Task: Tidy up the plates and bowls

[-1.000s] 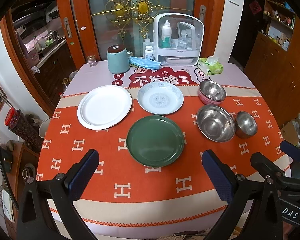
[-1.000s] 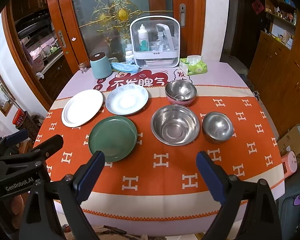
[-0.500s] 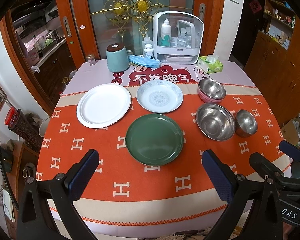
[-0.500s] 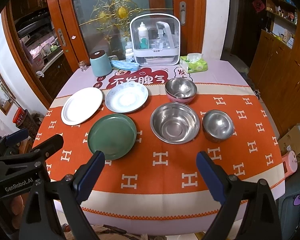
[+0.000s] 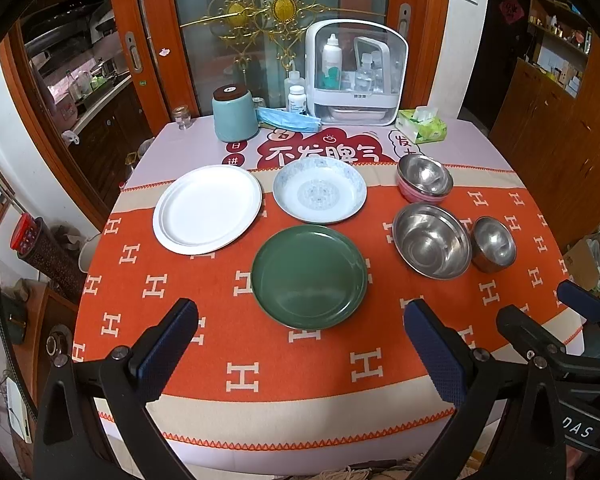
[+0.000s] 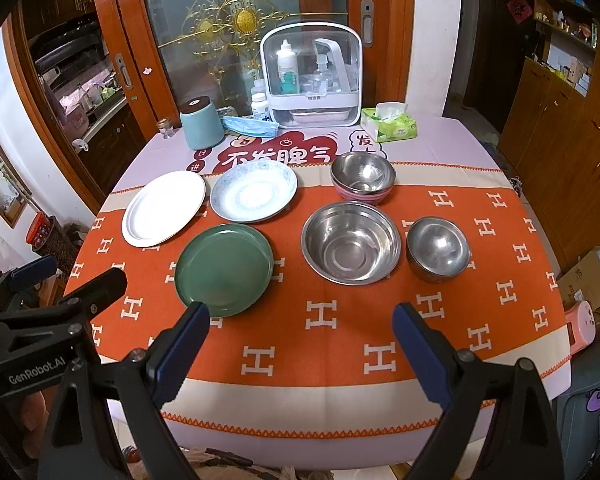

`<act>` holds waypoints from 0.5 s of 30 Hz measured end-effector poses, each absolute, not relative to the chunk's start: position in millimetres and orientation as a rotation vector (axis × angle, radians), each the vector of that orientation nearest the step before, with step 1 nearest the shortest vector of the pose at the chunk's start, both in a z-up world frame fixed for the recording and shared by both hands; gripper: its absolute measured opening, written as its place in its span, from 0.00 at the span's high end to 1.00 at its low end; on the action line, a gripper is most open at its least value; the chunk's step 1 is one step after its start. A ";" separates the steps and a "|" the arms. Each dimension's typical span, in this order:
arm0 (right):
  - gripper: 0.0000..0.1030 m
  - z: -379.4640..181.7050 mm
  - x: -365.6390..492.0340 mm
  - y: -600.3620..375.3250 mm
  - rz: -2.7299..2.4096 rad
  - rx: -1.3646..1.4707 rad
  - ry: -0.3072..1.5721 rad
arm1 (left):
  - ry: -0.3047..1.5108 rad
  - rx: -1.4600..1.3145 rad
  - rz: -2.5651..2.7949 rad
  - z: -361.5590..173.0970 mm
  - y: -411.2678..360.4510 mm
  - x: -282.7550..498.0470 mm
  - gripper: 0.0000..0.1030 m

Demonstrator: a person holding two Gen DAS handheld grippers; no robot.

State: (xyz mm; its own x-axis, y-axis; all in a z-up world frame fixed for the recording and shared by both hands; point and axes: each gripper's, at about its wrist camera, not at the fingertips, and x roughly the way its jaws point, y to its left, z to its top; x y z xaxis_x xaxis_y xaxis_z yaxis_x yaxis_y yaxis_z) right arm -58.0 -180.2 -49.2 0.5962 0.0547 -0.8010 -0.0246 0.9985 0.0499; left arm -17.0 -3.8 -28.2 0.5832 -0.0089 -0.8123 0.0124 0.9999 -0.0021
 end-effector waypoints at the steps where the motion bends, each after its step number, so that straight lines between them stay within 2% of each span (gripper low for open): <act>1: 0.09 -50.2 -58.4 -180.1 0.046 0.034 0.932 | 0.948 0.004 -0.013 -28.9 -3.7 -18.0 0.01; 15: 0.09 -50.8 -58.2 -179.8 0.047 0.035 0.935 | 0.961 0.008 -0.011 -33.4 -5.9 -16.4 0.01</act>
